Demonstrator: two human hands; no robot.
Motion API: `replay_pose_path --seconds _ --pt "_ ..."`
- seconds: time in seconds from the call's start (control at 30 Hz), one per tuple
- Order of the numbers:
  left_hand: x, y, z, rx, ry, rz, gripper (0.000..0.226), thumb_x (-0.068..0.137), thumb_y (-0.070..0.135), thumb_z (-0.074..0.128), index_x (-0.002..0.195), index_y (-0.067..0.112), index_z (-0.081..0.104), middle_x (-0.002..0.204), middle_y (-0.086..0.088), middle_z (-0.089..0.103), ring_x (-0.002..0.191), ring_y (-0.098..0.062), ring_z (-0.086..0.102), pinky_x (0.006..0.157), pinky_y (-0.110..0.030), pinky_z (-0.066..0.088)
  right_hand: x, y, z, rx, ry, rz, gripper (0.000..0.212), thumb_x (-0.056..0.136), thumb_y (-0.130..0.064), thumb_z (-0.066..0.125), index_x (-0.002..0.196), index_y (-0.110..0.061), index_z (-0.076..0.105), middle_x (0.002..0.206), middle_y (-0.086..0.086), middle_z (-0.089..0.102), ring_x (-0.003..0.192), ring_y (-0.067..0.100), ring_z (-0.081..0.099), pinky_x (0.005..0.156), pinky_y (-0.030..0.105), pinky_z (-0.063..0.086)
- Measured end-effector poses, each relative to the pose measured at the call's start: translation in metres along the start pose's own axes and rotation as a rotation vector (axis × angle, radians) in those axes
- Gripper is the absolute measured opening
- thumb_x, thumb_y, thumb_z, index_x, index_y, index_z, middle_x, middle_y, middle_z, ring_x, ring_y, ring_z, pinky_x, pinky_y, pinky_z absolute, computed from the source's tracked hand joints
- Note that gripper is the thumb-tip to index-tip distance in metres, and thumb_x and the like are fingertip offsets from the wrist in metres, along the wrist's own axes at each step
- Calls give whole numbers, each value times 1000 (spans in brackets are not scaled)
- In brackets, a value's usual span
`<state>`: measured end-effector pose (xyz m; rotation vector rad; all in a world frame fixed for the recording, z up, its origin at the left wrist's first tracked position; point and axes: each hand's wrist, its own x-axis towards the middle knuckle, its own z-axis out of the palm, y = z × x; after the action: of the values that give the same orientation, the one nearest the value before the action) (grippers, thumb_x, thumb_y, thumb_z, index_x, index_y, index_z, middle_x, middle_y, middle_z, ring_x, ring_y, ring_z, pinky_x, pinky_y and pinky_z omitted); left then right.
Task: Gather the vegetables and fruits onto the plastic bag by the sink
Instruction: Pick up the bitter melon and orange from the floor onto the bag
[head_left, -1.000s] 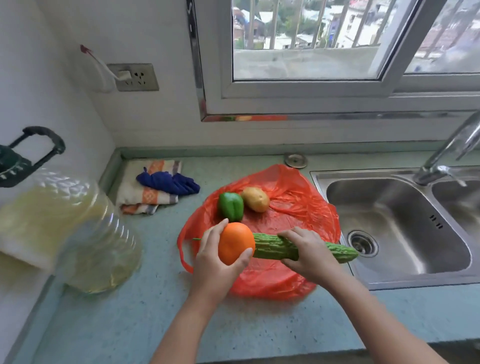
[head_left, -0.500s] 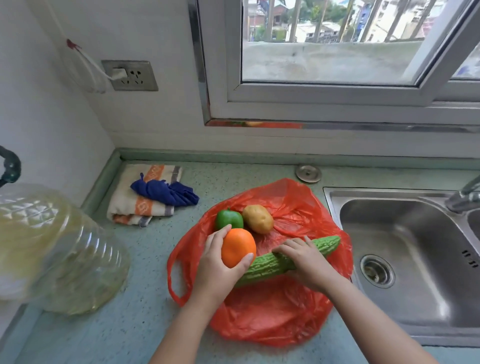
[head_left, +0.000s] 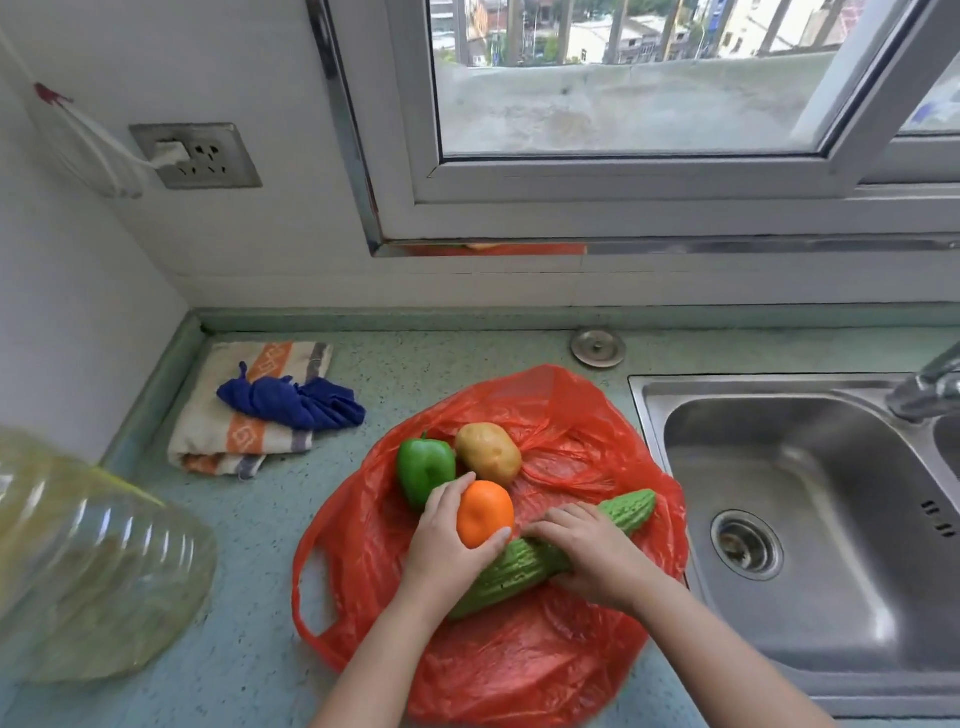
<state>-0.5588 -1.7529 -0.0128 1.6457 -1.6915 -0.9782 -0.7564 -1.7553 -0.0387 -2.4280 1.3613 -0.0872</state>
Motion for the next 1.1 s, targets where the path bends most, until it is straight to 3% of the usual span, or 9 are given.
replay_pose_path --seconds 0.1,0.2,0.7,1.1 --pt "4 -4 6 5 -23 -4 69 71 35 74 131 26 40 121 12 39 114 -8 42 93 -19 32 -4 -1 -2 54 -11 68 60 72 -26 65 128 -25 44 125 -1 51 119 20 41 108 47 18" --pt "8 -6 8 9 -23 -20 74 70 37 75 132 25 37 123 13 37 114 -7 40 94 -20 33 -8 1 -6 72 9 148 57 77 -31 62 130 -27 41 130 -4 45 124 15 35 111 50 0" --pt "18 -18 15 211 -89 95 75 75 35 71 138 16 33 140 1 32 128 -14 32 102 -21 24 -18 4 -4 138 102 178 48 76 -29 66 121 -24 52 121 -3 52 118 16 42 104 31 18" --pt "14 -19 13 237 -44 141 68 75 33 71 133 15 41 140 0 34 127 -15 35 98 -21 28 -18 -4 -8 161 82 233 47 78 -31 63 123 -25 49 126 -4 48 123 13 35 111 40 9"
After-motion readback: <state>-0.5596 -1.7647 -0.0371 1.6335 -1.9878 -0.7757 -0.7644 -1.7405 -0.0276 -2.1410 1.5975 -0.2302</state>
